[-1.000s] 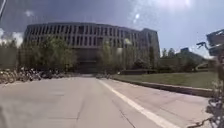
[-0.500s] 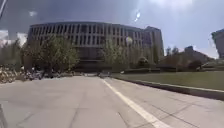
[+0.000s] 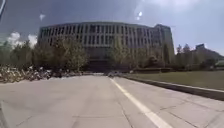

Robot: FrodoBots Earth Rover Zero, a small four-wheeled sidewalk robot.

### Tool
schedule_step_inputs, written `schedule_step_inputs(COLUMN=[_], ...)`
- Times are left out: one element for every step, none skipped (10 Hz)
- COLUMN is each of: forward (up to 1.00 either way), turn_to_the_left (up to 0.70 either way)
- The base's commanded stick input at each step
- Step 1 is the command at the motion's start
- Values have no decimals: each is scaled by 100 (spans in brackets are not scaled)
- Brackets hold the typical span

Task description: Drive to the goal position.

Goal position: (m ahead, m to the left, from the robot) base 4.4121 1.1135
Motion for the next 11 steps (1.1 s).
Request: schedule_step_inputs(forward=[100, 100, 100, 100, 100, 100, 100, 100, 100, 100, 100], turn_to_the_left=[27, 27, 27, 27, 27, 27, 27, 27, 27, 27, 27])
